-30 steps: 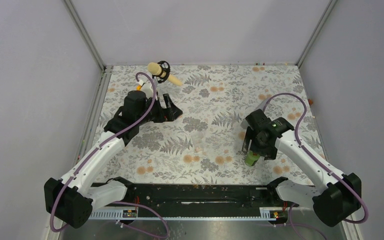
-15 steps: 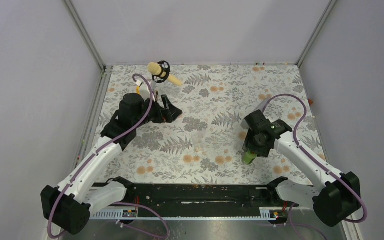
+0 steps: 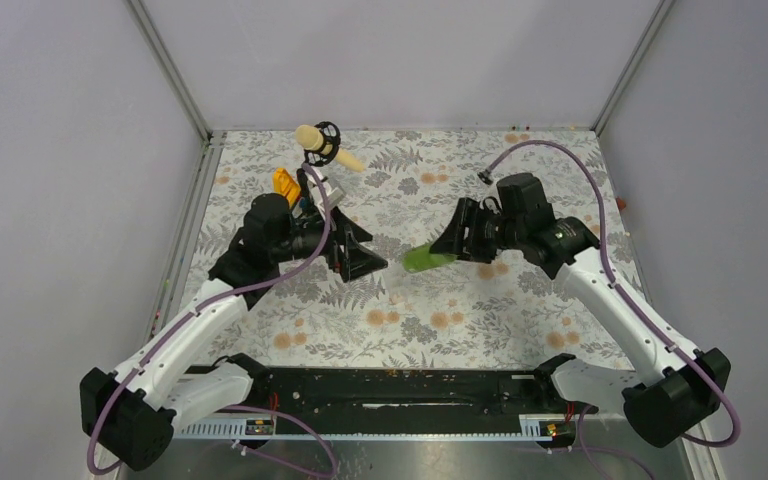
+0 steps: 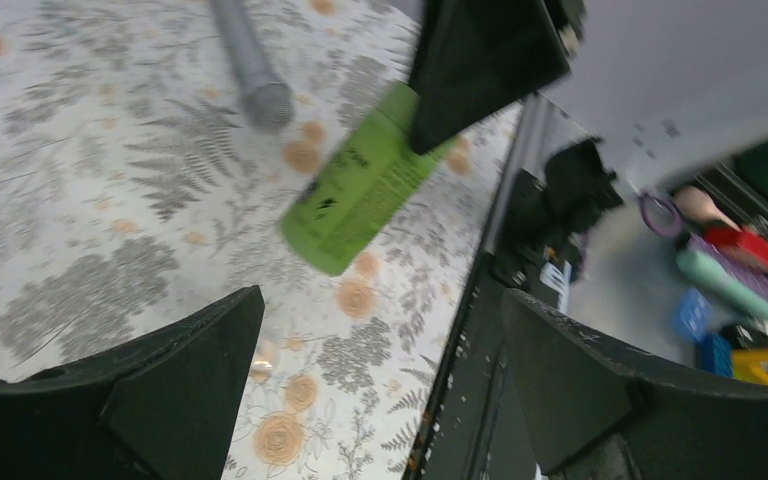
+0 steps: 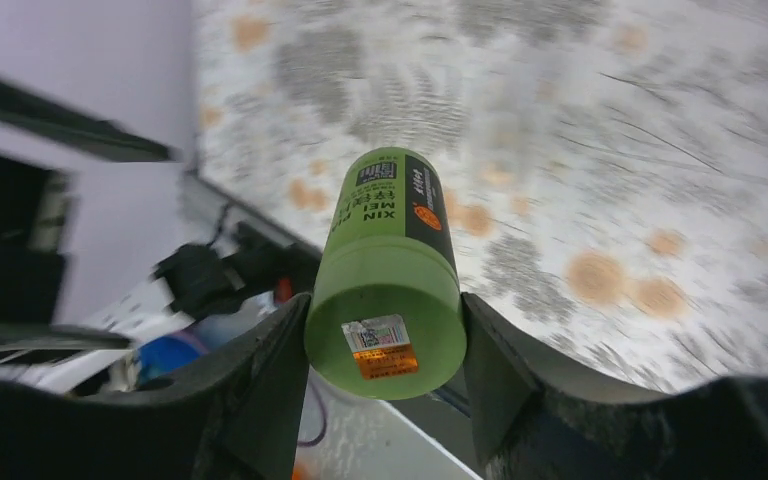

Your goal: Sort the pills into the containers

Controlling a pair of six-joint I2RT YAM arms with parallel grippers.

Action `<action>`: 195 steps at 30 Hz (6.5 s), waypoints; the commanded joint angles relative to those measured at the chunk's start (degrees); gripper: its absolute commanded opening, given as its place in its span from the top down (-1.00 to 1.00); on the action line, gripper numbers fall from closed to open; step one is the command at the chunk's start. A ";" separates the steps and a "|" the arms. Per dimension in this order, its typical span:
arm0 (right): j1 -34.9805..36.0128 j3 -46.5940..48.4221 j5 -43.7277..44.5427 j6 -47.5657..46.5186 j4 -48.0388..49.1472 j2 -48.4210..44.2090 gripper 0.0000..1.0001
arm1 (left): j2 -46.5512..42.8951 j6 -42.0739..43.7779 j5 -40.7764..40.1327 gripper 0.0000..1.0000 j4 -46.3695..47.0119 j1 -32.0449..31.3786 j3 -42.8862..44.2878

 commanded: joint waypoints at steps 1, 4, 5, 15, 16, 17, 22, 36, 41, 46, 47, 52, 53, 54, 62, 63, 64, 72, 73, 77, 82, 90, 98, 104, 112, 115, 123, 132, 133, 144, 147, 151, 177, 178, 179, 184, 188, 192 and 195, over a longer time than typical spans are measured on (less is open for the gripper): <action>-0.03 4.41 -22.84 -1.35 14.80 2.43 0.35 | 1.40 5.10 14.79 -0.82 3.35 -1.39 2.34; 0.08 5.92 -29.67 -1.14 19.23 3.55 0.33 | 2.14 5.36 14.70 -0.82 2.67 -2.40 2.75; 0.15 7.09 -31.72 -1.70 19.49 4.12 0.33 | 2.41 5.56 13.94 -0.82 2.48 -2.64 2.65; 1.20 12.80 -41.38 -8.72 14.58 6.34 0.30 | 5.22 10.63 10.49 -0.77 -3.46 -5.68 5.50; 1.19 12.97 -41.07 -9.28 14.07 6.53 0.30 | 5.17 11.00 9.72 -0.75 -3.93 -5.83 5.73; 1.35 12.89 -41.09 -9.42 13.90 6.62 0.30 | 5.22 11.26 9.31 -0.74 -4.20 -5.81 5.91; 2.98 13.77 -40.17 -11.93 11.30 7.22 0.31 | 5.00 11.45 10.65 -0.72 -4.58 -5.94 6.87; 4.99 18.45 -34.95 -17.73 2.18 12.08 0.32 | 4.74 11.96 11.41 -0.53 -4.96 -6.12 7.30; 4.96 18.59 -35.08 -16.24 4.63 12.30 0.32 | 5.23 11.84 11.84 -0.39 -5.10 -6.12 7.11; 4.94 17.70 -36.49 -14.22 7.30 12.76 0.32 | 5.70 11.82 12.13 -0.47 -5.15 -6.12 7.47; 4.96 17.63 -36.46 -14.28 7.37 12.76 0.32 | 5.70 11.99 12.07 -0.47 -5.15 -6.08 7.53; 5.01 17.60 -36.45 -14.30 7.51 12.66 0.31 | 6.37 13.52 11.90 -0.29 -7.13 -6.07 8.59; 4.97 17.61 -36.39 -14.31 7.57 12.66 0.30 | 6.54 13.76 11.95 -0.18 -7.46 -6.07 8.80; 4.97 17.61 -36.10 -14.30 7.67 12.59 0.29 | 6.69 13.88 11.98 -0.03 -7.60 -6.11 9.05; 5.45 7.53 -14.95 2.65 26.25 6.22 -0.89 | 4.15 8.06 -0.14 1.00 3.00 -6.11 6.68; 5.68 5.27 -11.97 6.70 30.91 5.23 -0.92 | 3.66 7.07 -1.63 1.00 4.09 -6.12 6.14; 6.18 3.30 -8.22 10.74 34.10 4.29 -0.94 | 3.37 6.15 -2.95 1.00 6.28 -6.12 5.73; 11.55 3.86 9.15 13.82 36.26 2.60 -0.92 | 3.49 -1.13 -11.56 1.00 11.12 -6.20 5.24; 11.82 3.79 9.58 13.99 36.47 2.60 -0.90 | 3.43 -1.39 -11.82 1.00 11.34 -6.23 5.14; 12.02 4.64 10.06 15.43 39.19 3.50 -0.86 | 2.78 -3.59 -13.95 1.00 11.94 -6.20 4.46; 12.39 4.79 8.06 18.01 42.51 4.37 -0.72 | 1.25 -5.23 -16.11 1.00 12.77 -6.22 2.90; 12.51 8.81 6.77 19.28 39.36 8.41 -0.77 | -0.32 -4.94 -22.14 1.00 8.02 -6.20 3.69; 12.58 16.36 3.65 17.54 30.05 14.15 -0.74 | 1.57 -2.27 -18.88 1.00 4.60 -6.20 6.15; 12.57 17.31 1.70 17.30 27.92 15.34 -0.44 | 2.15 -2.36 -19.44 1.00 2.97 -6.20 7.11; 12.57 16.50 0.20 16.50 27.42 15.40 0.26 | 2.79 -3.47 -18.89 1.00 2.25 -6.13 8.45; 12.06 15.27 -2.63 13.81 31.53 14.30 0.46 | 3.20 -5.66 -15.43 1.00 2.35 -5.41 9.41; 4.21 5.20 -26.40 11.87 59.14 10.14 1.00 | 7.76 -16.08 9.09 1.00 4.19 -1.96 14.45; 2.19 11.04 -44.64 9.10 60.97 11.72 1.00 | 8.15 -24.52 15.09 1.00 13.10 -0.39 14.23; 2.16 12.58 -43.06 7.44 57.78 11.91 1.00 | 8.28 -23.70 13.95 1.00 11.93 -0.20 14.54; 13.45 24.90 6.40 -0.15 22.67 13.45 -0.88 | 8.94 -3.17 -1.07 1.00 -7.29 -0.13 20.18; 14.79 27.07 12.82 2.10 18.07 14.36 -0.82 | 9.10 -2.24 -3.08 1.00 -8.36 -0.13 20.86; 14.82 30.15 15.35 4.36 13.61 16.00 -0.67 | 8.36 -3.00 -4.09 1.00 -6.78 -0.09 20.06; 3.48 14.52 -42.63 1.21 52.17 11.47 1.00 | 9.41 -5.54 29.07 1.00 3.24 0.58 19.02; 3.38 14.61 -42.44 1.19 52.03 11.38 1.00 | 9.44 -8.38 30.79 1.00 8.62 0.57 17.73; 3.28 14.58 -41.18 1.06 51.82 11.13 1.00 | 9.46 -10.83 31.56 1.00 12.61 0.52 16.58; 3.56 16.45 -20.76 -4.86 35.91 9.10 -0.68 | 9.63 -5.96 21.88 1.00 5.90 0.63 17.34; 5.15 14.66 -5.79 0.08 31.68 6.93 -0.93 | 8.22 -0.05 7.14 1.00 1.74 0.56 17.02; 9.90 14.25 7.80 4.04 28.24 5.91 -0.92 | 6.90 1.29 0.76 1.00 2.63 0.56 15.45; 12.76 11.55 13.89 7.94 32.69 5.19 -0.87 | 6.82 1.04 0.00 1.00 3.00 0.60 14.97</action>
